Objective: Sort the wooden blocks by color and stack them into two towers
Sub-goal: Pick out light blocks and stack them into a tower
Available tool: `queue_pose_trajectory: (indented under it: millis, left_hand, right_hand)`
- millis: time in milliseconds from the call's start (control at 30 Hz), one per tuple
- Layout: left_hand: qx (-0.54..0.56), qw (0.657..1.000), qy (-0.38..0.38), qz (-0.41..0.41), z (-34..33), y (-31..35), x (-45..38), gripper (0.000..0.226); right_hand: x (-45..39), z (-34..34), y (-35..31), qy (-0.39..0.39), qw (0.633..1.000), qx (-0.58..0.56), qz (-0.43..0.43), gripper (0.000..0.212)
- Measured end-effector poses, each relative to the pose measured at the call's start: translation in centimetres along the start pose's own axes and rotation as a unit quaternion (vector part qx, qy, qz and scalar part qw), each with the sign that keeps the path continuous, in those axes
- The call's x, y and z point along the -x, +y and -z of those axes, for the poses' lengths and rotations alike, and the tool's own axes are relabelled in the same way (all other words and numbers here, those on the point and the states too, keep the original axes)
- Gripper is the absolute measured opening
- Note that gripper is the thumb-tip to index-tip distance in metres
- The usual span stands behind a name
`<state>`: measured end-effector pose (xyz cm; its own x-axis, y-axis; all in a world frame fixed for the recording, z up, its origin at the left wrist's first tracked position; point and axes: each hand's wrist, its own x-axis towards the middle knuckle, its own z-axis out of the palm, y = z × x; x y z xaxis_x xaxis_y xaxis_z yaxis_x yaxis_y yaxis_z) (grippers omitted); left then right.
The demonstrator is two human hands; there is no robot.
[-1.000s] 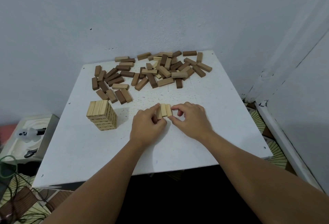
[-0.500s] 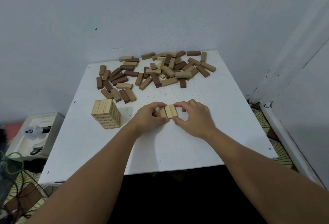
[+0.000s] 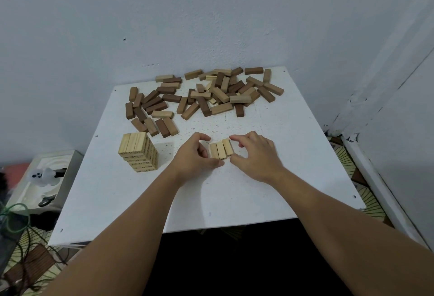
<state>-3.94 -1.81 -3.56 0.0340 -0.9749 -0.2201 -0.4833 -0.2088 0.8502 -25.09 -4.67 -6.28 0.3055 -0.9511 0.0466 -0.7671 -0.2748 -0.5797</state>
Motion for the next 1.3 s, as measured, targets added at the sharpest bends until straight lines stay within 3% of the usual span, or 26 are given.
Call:
queue_pose_trajectory:
  millis: [100, 233, 367, 500, 667, 900, 1167, 1300]
  left_hand:
    - [0.007, 1.000, 0.017, -0.008, -0.5, -0.3, 0.1, 0.050]
    - [0.020, 0.999, 0.027, -0.014, -0.6, -0.6, 0.2, 0.048]
    - [0.038, 0.999, 0.027, -0.010, -0.6, -0.4, 0.5, 0.047]
    - [0.049, 0.998, 0.031, -0.010, -0.5, 0.1, 0.9, 0.064]
    - [-0.024, 0.995, 0.087, -0.037, -1.3, -0.3, 0.8, 0.068]
    - [-0.098, 0.982, 0.135, -0.083, -2.3, -1.0, 1.1, 0.042]
    - [-0.120, 0.982, 0.127, -0.066, -2.3, -0.9, 1.1, 0.057]
    - [-0.079, 0.991, 0.101, -0.050, -1.7, -0.8, 1.1, 0.071]
  right_hand:
    - [0.0, 0.0, 0.0, 0.007, 1.000, -0.005, 0.005, 0.054]
    - [0.2, -0.2, 0.3, 0.033, 0.999, -0.020, 0.006, 0.040]
    - [0.4, -0.2, 0.0, 0.053, 0.999, -0.011, 0.002, 0.048]
    - [0.5, -0.2, -0.3, 0.061, 0.998, 0.005, -0.029, 0.055]
    - [0.5, -0.6, 0.0, 0.093, 0.994, 0.035, -0.042, 0.041]
    - [0.5, -0.7, 0.4, 0.112, 0.994, -0.006, -0.009, 0.035]
    - [0.6, -0.6, 0.3, 0.101, 0.995, -0.016, 0.004, 0.036]
    - [0.7, -0.6, 0.3, 0.099, 0.995, 0.004, -0.007, 0.043]
